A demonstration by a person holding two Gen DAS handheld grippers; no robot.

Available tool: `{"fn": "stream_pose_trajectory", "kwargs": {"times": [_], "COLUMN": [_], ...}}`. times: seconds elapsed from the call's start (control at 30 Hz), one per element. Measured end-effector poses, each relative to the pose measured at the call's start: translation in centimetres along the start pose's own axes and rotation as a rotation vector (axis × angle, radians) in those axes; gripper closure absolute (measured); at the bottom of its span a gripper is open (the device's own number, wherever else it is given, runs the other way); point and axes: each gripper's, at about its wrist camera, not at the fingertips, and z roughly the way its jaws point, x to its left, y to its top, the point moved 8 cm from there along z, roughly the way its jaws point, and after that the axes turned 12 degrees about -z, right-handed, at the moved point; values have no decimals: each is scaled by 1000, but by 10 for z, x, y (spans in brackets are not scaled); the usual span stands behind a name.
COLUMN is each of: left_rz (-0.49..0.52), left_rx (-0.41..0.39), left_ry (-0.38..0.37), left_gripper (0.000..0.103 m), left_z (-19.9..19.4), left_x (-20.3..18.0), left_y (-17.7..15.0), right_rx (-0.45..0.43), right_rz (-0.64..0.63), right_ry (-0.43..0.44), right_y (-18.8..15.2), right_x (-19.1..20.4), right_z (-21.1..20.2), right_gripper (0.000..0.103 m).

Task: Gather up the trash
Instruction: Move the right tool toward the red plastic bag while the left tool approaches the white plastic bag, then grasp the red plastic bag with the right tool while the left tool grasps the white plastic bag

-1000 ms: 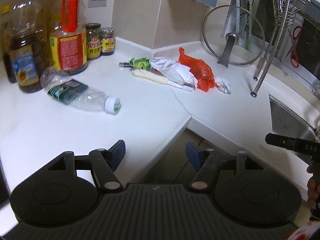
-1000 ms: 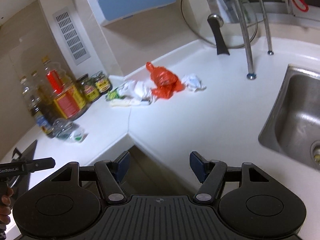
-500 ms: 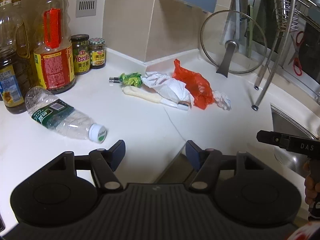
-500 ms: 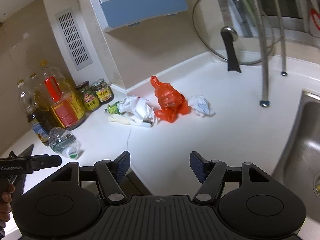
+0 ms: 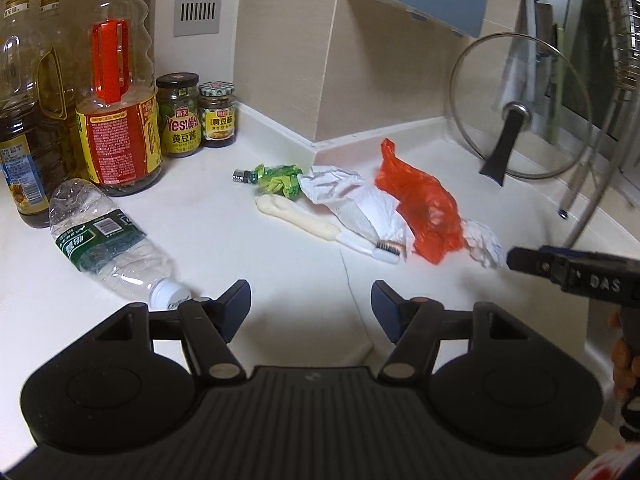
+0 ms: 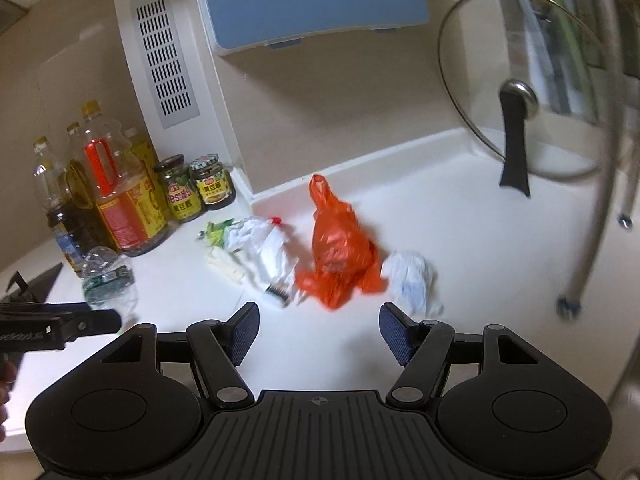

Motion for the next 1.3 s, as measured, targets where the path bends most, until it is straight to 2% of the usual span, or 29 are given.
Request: {"fn": "stream_pose_trajectory", "kwargs": {"times": [0.33, 0.63, 0.83, 0.9, 1.03, 1.3], "left_rz": [-18, -22, -20, -15, -16, -3], "left_rx": [-37, -38, -38, -38, -36, -40], "left_ry": [73, 102, 100, 98, 81, 40], "left_gripper": [40, 40, 40, 40, 39, 35], "left_z": [35, 61, 73, 77, 82, 95], "left_x": [-10, -11, -16, -19, -27, -49], "left_y": [19, 33, 39, 40, 40, 38], "right_rx": [12, 71, 74, 62, 7, -111], "right_rz": [-42, -80, -96, -103, -103, -17], "right_ry": [4, 18, 25, 33, 42, 54], "right_y": [30, 31, 28, 28, 31, 50], "right_x": [-33, -33, -32, -32, -33, -46], "right_z": [78, 126, 135, 135, 129, 98], "right_gripper": [36, 36, 37, 53, 61, 63]}}
